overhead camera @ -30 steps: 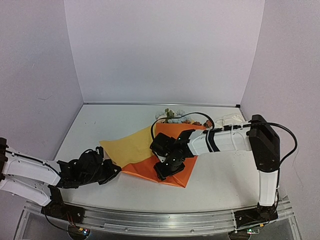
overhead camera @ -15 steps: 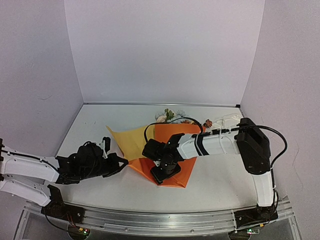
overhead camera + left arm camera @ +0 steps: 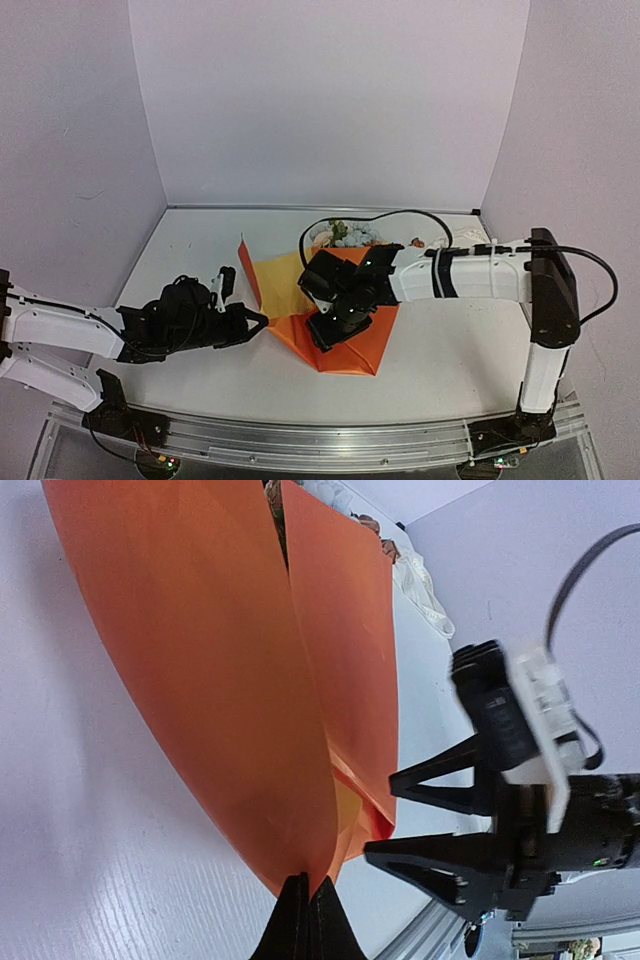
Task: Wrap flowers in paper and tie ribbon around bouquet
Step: Fold the 2/3-folded wrapping paper at the center of the board.
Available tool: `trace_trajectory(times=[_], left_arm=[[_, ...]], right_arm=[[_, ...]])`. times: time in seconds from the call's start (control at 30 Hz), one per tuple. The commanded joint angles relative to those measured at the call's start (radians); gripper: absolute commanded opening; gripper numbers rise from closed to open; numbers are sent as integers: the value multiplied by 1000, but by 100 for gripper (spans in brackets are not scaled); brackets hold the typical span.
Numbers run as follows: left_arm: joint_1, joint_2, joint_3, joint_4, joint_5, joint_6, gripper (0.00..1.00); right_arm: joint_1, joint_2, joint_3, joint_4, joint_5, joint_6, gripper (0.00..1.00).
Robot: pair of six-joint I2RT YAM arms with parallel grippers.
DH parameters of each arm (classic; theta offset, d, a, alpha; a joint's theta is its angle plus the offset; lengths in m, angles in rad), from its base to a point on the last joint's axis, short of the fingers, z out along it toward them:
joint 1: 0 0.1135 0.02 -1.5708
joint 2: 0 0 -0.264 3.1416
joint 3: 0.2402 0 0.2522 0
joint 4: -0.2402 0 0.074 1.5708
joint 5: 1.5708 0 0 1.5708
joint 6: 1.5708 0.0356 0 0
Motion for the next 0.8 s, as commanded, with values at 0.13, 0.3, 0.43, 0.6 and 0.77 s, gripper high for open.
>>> trace_trajectory(times=[0.13,0.3,0.43,0.6,0.77], left_arm=[[-5,62,143,-31,82,131,0],[-5,109,191,-43,121,163,0],[-5,143,236,-57,152,196,0],[-6,212,309,-63,208,236,0],[-14,308,411,-89,281,286,0]], right_arm=[[-55,-183,-128,46,-50,64,54],[-99,-311,-322,132,-27,125,47],[-138,-392,-489,235,-36,179,45],[-147,-337,-515,300,-66,201,38],[-153,-250,-511,352,-74,232,25]])
